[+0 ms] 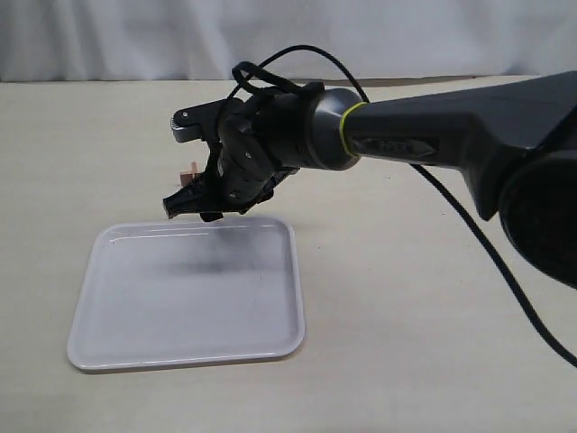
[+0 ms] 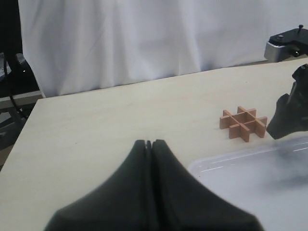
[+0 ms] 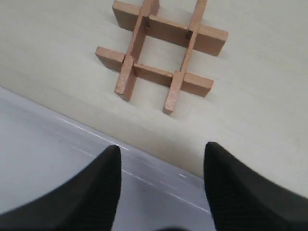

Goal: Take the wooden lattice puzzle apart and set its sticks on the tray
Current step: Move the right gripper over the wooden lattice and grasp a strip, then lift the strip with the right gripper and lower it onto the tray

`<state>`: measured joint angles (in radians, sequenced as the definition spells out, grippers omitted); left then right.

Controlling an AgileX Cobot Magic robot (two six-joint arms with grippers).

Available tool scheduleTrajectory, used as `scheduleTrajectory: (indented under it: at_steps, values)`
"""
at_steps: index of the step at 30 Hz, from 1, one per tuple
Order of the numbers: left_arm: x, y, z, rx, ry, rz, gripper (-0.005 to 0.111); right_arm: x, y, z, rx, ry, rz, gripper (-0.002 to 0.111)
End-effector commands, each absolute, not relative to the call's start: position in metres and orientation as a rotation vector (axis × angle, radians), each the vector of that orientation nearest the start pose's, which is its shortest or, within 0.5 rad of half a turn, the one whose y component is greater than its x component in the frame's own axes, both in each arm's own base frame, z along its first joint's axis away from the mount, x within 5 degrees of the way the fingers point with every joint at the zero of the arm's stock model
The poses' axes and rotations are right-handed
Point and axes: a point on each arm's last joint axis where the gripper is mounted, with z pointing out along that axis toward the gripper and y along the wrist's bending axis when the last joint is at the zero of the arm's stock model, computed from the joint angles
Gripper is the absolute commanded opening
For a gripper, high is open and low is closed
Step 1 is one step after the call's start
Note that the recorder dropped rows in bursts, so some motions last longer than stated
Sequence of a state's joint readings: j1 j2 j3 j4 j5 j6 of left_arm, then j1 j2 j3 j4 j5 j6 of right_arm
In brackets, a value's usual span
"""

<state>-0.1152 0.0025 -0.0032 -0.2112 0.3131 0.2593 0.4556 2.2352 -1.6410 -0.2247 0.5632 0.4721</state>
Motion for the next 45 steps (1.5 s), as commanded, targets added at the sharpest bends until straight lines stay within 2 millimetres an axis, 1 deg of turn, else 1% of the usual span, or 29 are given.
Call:
scheduleTrajectory:
  at_steps: [1,5,8,13,18,21,26,32,34,35,36,38,41,45]
  values:
    - [0.053,-0.011,0.186,0.193,1.771,-0.088,0.000,0.441,0.206,0.146,-0.170,2.528,0.169,0.045]
    - [0.053,-0.011,0.186,0.193,1.771,-0.088,0.000,0.444,0.207,0.146,-0.169,2.506,0.183,0.035]
    - [0.053,-0.011,0.186,0.193,1.771,-0.088,0.000,0.445,0.205,0.145,-0.217,2.497,0.138,0.028]
    - [0.053,-0.011,0.186,0.193,1.771,-0.088,0.000,0.445,0.205,0.140,-0.173,2.508,0.146,0.029]
    - [0.053,-0.011,0.186,0.193,1.771,-0.088,0.000,0.446,0.205,0.126,-0.159,2.527,0.139,0.029]
    - [0.053,-0.011,0.186,0.193,1.771,-0.088,0.000,0.448,0.204,0.120,-0.113,2.524,0.137,0.029]
    - [0.053,-0.011,0.186,0.193,1.771,-0.088,0.000,0.450,0.202,0.118,-0.098,2.504,0.098,0.029]
    - [0.053,-0.011,0.186,0.193,1.771,-0.088,0.000,0.452,0.205,0.111,-0.110,2.484,0.132,0.029]
    - [0.053,-0.011,0.186,0.193,1.771,-0.088,0.000,0.452,0.205,0.108,-0.071,2.489,0.147,0.028]
    - [0.053,-0.011,0.186,0.193,1.771,-0.088,0.000,0.452,0.205,0.108,-0.059,2.487,0.153,0.027]
    - [0.053,-0.011,0.186,0.193,1.771,-0.088,0.000,0.452,0.205,0.108,-0.051,2.488,0.156,0.022]
    - [0.053,-0.011,0.186,0.193,1.771,-0.088,0.000,0.452,0.205,0.110,-0.050,2.485,0.158,0.006]
    - [0.053,-0.011,0.186,0.193,1.771,-0.088,0.000,0.452,0.205,0.116,-0.040,2.478,0.160,0.005]
    - [0.053,-0.011,0.186,0.193,1.771,-0.088,0.000,0.451,0.203,0.135,-0.046,2.453,0.147,0.005]
